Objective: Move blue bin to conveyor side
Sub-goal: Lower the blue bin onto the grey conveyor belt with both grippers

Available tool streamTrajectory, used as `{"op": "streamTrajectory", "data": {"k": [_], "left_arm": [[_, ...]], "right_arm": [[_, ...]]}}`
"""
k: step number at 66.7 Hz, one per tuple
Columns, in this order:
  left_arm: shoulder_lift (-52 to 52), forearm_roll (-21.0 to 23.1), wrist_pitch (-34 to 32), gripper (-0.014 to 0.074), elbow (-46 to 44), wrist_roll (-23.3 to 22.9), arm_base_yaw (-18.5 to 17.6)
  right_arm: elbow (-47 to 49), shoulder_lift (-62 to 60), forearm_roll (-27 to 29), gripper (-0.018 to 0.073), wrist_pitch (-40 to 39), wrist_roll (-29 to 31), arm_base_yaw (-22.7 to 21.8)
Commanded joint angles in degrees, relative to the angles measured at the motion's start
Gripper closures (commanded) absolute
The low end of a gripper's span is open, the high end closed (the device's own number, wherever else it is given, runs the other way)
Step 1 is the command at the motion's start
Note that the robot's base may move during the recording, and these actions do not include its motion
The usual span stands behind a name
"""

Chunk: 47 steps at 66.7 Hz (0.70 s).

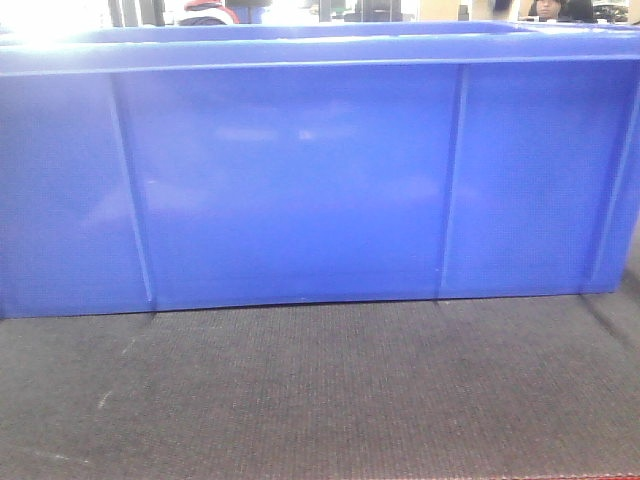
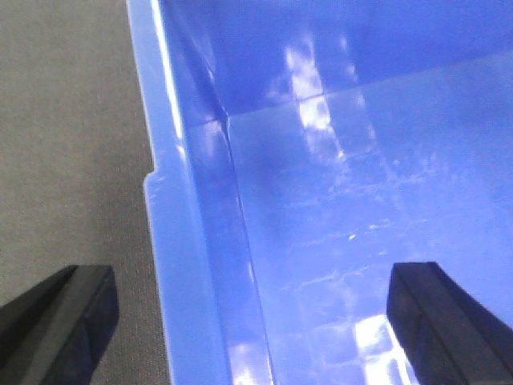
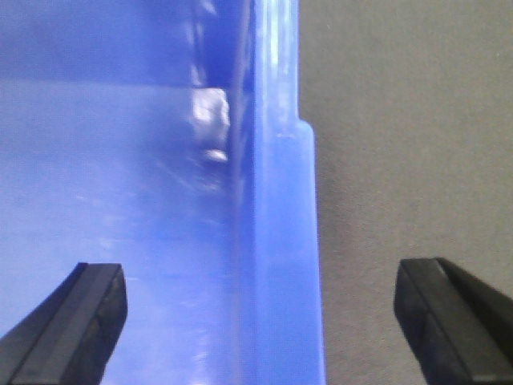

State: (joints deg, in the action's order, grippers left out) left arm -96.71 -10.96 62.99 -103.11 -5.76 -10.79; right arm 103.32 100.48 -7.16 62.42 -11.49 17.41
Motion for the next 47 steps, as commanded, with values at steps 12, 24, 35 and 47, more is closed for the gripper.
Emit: {"op": "streamTrajectory", "data": {"k": [12, 24, 35, 47], "left_arm": [[13.4, -0.2, 0.4, 0.0006, 0.1, 0.2, -0.2], [24.4, -2.5, -2.6, 0.0111, 7.8, 0.2, -0.2], [36.1, -2.7, -9.6, 0.0456, 21.7, -0.1, -0.2], [46.8, -2.8, -19.4, 0.0597, 36.9, -4.9, -0.2]], "right_arm": [[0.5, -10.1, 5.4, 0.0107, 2.1, 0.1, -0.3], [-1.3, -15.8, 5.4, 0.0490, 3.1, 0.6, -0.7], [-9.0, -21.4, 5.4, 0.0646, 0.9, 1.3, -4.2], [-21.4, -27.0, 5.4, 0.0648, -3.9, 1.8, -9.2]]}}
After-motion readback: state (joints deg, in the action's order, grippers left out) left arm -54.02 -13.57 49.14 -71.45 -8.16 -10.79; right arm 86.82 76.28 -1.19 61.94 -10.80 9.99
